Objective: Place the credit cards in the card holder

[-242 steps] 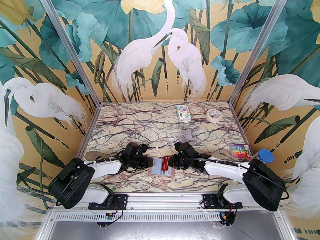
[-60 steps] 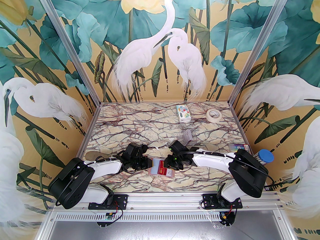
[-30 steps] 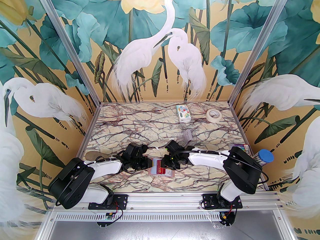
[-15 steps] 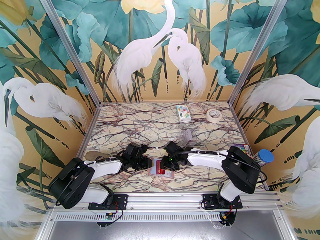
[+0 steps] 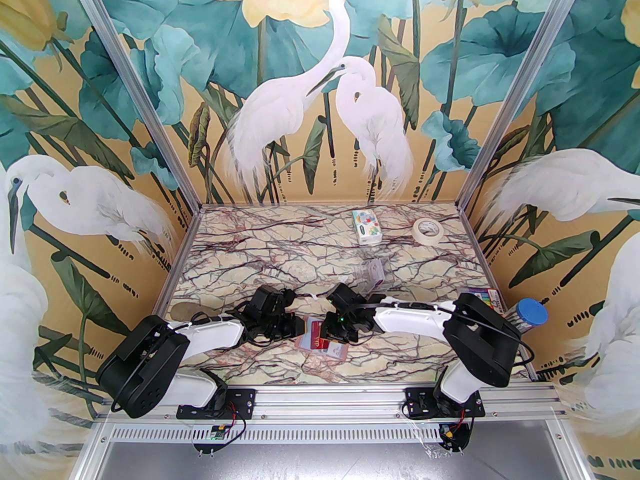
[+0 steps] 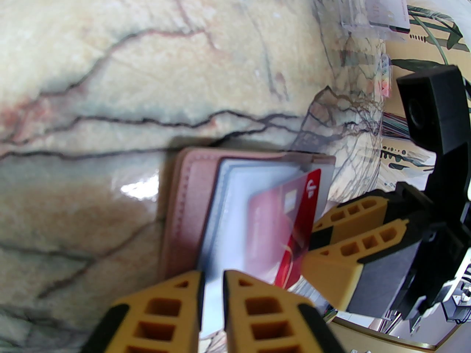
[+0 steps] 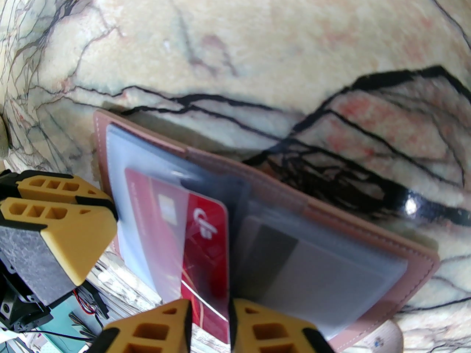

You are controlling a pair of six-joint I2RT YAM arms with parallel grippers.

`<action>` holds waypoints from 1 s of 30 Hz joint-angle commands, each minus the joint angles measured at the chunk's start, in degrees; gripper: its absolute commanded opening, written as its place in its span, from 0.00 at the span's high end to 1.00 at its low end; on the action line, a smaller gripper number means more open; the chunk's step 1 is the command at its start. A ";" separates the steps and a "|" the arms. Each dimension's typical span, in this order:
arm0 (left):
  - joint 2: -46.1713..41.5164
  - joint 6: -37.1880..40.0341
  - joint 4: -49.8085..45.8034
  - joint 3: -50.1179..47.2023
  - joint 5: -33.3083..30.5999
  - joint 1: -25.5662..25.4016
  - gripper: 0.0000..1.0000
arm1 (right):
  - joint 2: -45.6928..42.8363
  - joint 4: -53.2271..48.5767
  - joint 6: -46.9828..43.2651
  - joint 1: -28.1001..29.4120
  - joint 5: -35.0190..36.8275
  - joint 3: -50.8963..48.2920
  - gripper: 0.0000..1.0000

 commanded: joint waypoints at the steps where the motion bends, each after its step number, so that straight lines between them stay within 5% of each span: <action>1: 1.22 0.48 -2.31 -0.55 -1.88 -0.57 0.83 | 0.57 2.05 2.97 0.40 0.41 -1.65 0.79; 17: 1.75 -2.42 0.58 -1.72 -2.20 -1.32 0.83 | -0.53 10.20 9.75 0.36 -0.97 -6.99 0.80; 30: 2.36 -2.44 1.12 -1.83 -2.17 -1.62 0.84 | -0.66 1.75 4.49 1.10 0.02 -2.61 0.76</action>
